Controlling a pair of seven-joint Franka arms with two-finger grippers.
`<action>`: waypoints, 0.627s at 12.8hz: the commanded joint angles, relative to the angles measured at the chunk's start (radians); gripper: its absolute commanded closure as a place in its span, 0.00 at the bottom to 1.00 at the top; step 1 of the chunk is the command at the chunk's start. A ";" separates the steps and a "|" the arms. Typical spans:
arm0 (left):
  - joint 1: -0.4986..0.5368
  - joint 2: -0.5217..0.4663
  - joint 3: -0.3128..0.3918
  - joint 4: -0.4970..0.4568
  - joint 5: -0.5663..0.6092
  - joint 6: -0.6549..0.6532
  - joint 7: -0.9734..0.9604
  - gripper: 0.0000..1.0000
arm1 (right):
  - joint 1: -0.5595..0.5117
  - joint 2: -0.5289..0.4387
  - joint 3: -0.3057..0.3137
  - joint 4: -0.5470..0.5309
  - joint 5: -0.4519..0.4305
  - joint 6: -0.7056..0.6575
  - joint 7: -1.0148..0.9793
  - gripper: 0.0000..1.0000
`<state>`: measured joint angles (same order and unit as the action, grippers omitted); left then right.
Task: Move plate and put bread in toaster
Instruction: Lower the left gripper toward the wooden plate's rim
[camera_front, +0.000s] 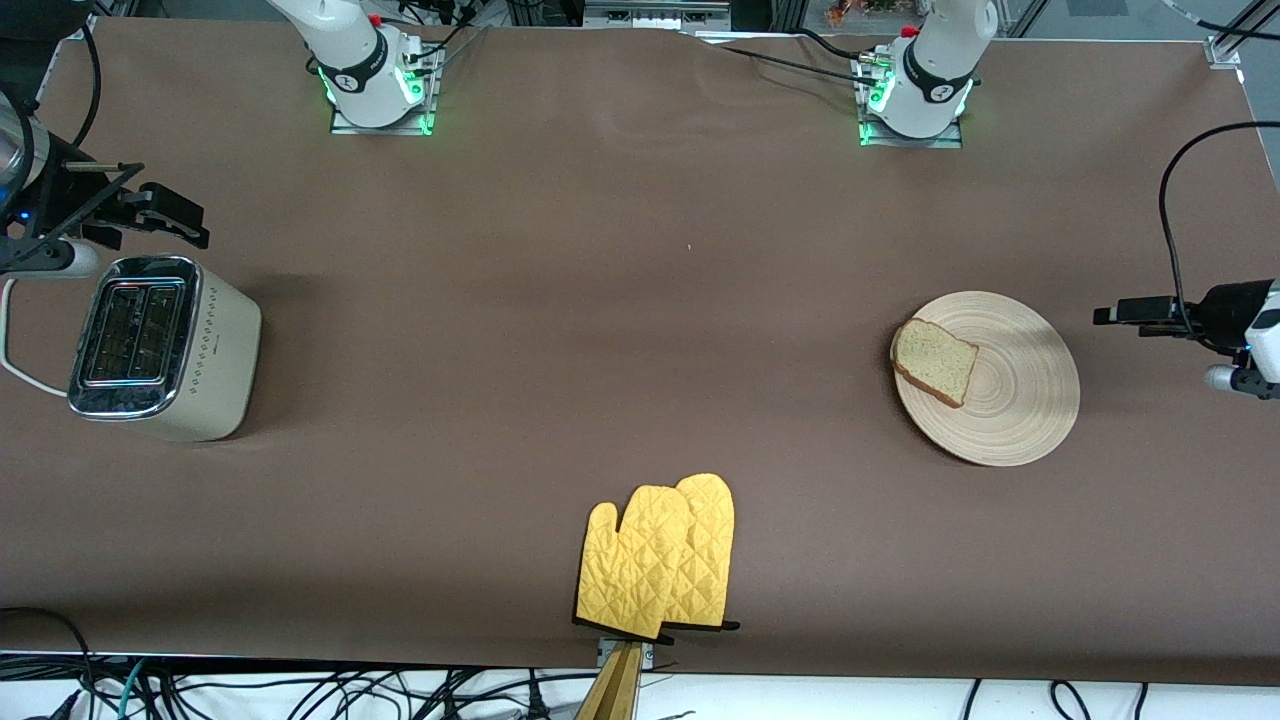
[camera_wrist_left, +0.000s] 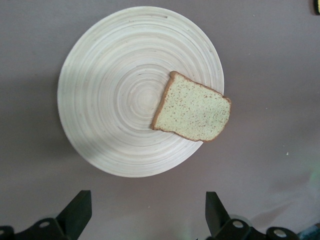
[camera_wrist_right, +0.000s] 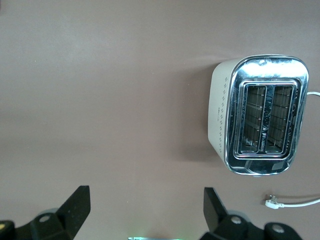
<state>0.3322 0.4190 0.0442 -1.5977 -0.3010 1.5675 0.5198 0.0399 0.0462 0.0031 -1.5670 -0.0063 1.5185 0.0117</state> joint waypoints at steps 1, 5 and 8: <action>0.048 0.088 0.031 0.028 -0.096 -0.007 0.173 0.00 | 0.000 -0.011 0.003 -0.005 0.003 -0.006 0.016 0.00; 0.131 0.182 0.052 0.038 -0.158 -0.009 0.353 0.00 | 0.000 -0.011 0.003 -0.005 0.005 -0.004 0.016 0.00; 0.160 0.269 0.066 0.051 -0.231 0.000 0.422 0.00 | 0.000 -0.009 0.003 -0.005 0.005 -0.004 0.016 0.00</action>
<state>0.4854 0.6265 0.1056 -1.5920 -0.4845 1.5715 0.8877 0.0403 0.0462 0.0033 -1.5677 -0.0060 1.5185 0.0128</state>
